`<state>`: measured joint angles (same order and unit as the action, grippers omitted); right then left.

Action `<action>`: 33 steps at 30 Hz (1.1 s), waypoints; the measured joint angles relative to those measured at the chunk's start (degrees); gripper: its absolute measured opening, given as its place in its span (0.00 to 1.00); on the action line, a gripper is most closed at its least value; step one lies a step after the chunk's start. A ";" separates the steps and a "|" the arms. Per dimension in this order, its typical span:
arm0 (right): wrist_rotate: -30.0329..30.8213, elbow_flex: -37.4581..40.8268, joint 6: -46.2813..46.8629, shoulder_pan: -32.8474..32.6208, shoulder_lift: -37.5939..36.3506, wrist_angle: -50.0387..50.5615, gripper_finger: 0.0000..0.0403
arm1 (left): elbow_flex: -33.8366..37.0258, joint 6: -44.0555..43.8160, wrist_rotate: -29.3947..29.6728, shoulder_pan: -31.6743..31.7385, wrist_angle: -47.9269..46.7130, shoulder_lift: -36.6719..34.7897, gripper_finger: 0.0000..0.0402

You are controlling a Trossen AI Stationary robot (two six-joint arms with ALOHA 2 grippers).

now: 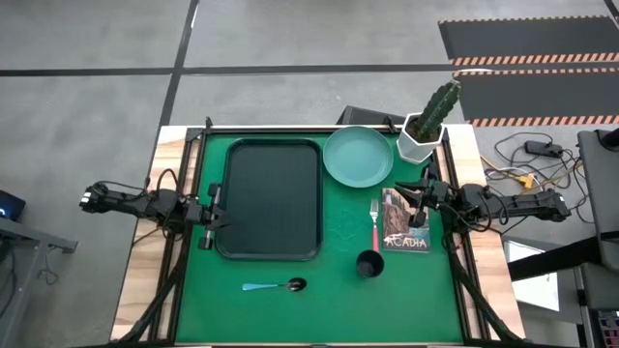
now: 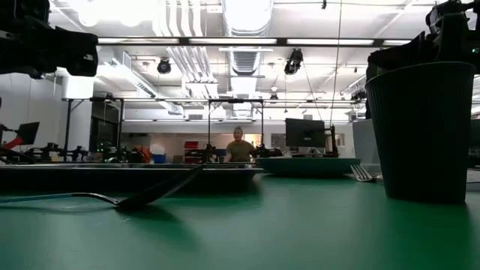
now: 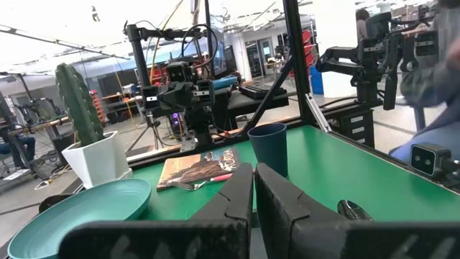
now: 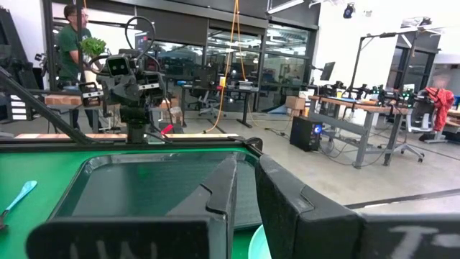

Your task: Pick and place plate/cup/fork/spoon on tray

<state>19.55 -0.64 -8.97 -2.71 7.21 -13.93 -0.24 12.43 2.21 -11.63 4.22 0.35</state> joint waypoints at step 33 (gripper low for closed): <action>-0.02 0.00 0.00 0.01 0.00 0.00 0.11 | 0.01 1.40 0.00 -0.03 15.48 0.01 0.00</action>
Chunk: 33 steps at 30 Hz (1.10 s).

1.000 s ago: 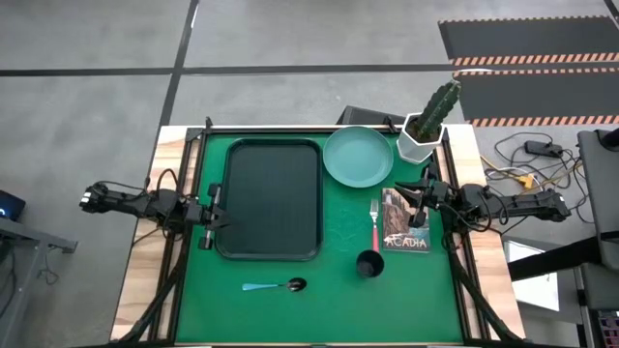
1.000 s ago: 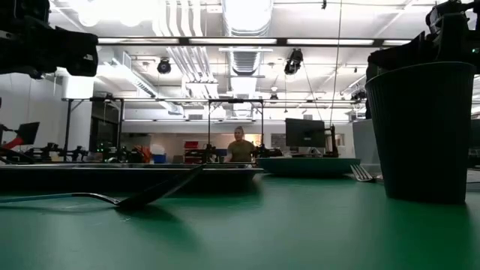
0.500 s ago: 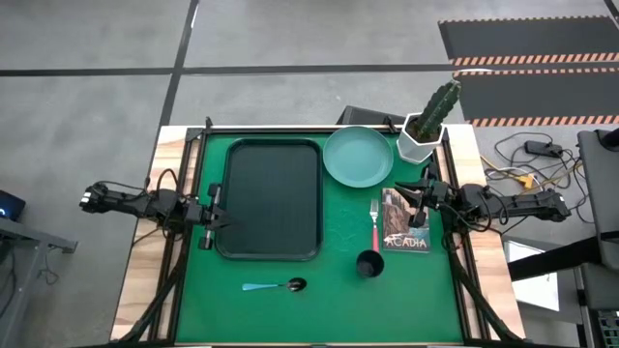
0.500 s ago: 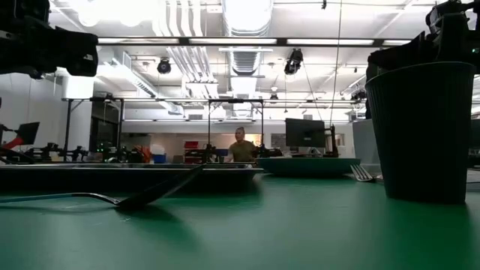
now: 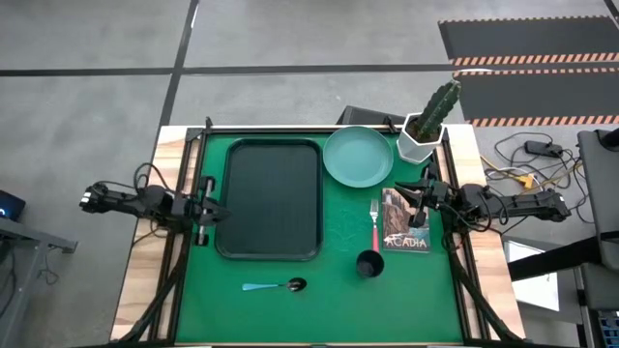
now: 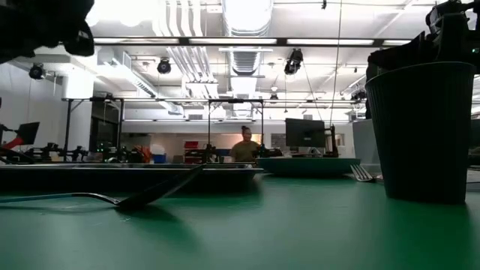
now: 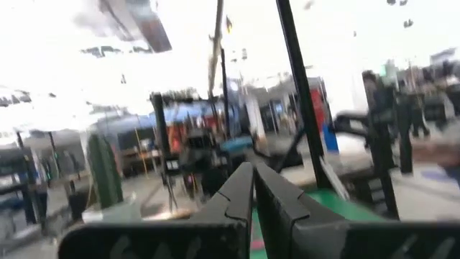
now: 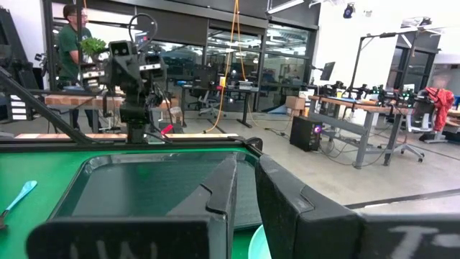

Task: Pick and place plate/cup/fork/spoon on tray
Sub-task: Put the green plate on the black serving tray

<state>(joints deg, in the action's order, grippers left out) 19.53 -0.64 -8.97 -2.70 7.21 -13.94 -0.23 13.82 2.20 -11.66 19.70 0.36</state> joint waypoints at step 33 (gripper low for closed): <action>3.04 0.00 19.52 0.07 0.03 -2.17 0.11 | -0.30 -1.02 -1.25 0.00 15.91 5.06 0.00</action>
<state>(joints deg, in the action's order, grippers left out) 22.57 -0.64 10.55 -2.63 7.25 -16.11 -0.53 12.80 0.95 -11.66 35.62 5.42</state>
